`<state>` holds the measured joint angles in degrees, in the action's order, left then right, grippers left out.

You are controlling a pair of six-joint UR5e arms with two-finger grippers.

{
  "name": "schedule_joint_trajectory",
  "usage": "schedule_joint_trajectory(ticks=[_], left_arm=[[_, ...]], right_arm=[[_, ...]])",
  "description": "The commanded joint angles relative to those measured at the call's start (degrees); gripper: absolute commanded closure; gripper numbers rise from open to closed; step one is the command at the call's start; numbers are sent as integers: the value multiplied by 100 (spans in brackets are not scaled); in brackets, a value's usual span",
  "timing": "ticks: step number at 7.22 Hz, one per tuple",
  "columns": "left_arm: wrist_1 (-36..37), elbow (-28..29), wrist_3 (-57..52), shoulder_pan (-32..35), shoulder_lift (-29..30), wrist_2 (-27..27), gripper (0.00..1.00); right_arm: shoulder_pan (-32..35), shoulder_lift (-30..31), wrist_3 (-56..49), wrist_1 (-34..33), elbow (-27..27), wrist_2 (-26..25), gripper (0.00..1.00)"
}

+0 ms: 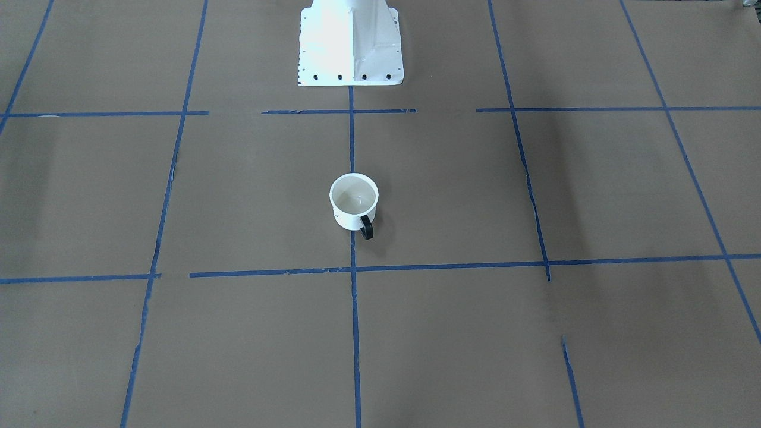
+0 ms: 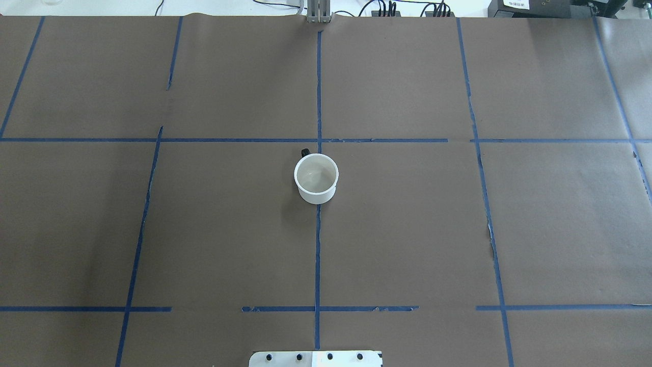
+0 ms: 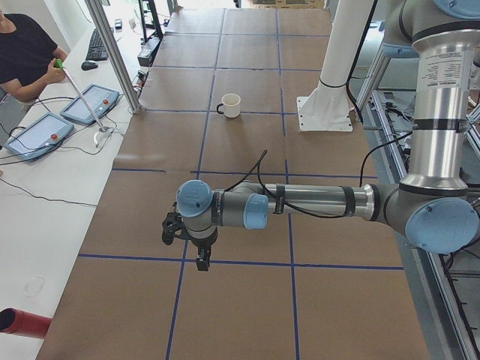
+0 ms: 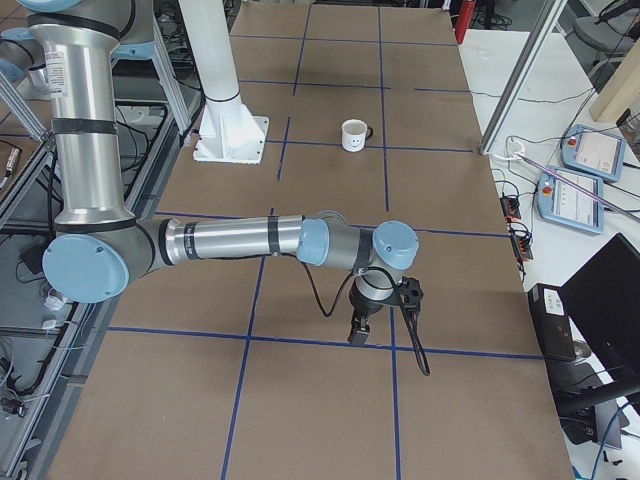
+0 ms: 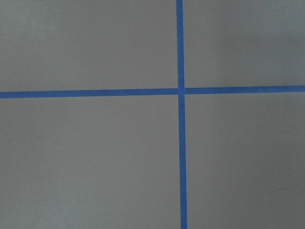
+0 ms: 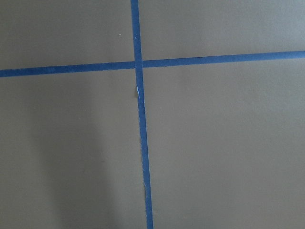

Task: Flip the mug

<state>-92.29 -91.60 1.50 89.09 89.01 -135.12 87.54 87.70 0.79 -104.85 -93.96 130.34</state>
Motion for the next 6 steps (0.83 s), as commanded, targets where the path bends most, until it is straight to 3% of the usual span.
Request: schedule_joint_trajectory(ticks=[1, 6], left_arm=[[9, -51, 0, 20, 2, 3, 0], [0, -95, -9, 20, 2, 12, 0]], right_arm=[[0, 1, 0, 0, -9, 0, 0], [0, 1, 0, 0, 0, 0, 0]])
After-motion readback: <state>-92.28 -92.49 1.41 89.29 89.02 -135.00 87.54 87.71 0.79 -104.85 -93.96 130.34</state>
